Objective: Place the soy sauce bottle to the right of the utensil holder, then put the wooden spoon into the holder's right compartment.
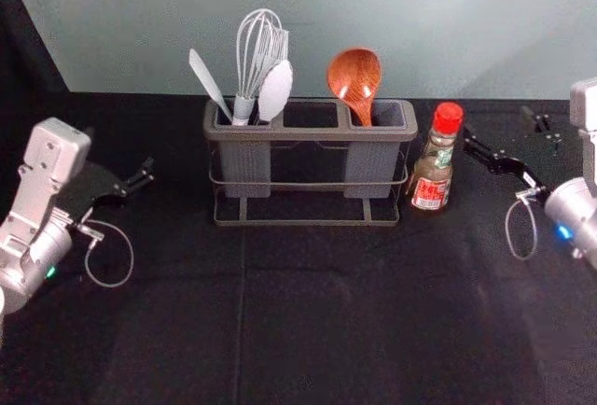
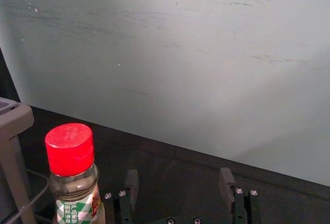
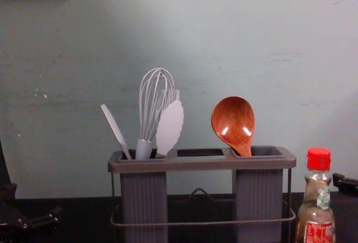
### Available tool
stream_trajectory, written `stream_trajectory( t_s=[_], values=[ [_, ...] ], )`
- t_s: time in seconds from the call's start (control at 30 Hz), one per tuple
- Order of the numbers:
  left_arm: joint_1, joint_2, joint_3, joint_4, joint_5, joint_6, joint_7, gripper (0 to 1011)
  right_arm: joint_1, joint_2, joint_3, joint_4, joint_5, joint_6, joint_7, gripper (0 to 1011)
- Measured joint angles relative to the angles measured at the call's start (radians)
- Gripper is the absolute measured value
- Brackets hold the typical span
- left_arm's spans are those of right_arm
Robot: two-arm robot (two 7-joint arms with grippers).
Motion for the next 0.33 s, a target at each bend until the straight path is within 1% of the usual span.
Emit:
stream_trajectory(
  t_s=[0.33],
  values=[
    [0.0,0.0,0.0,0.0,0.0,0.0,0.0,1011,-0.001,0.0,0.0,-0.001,0.0,0.001,-0.001,1003]
  ],
)
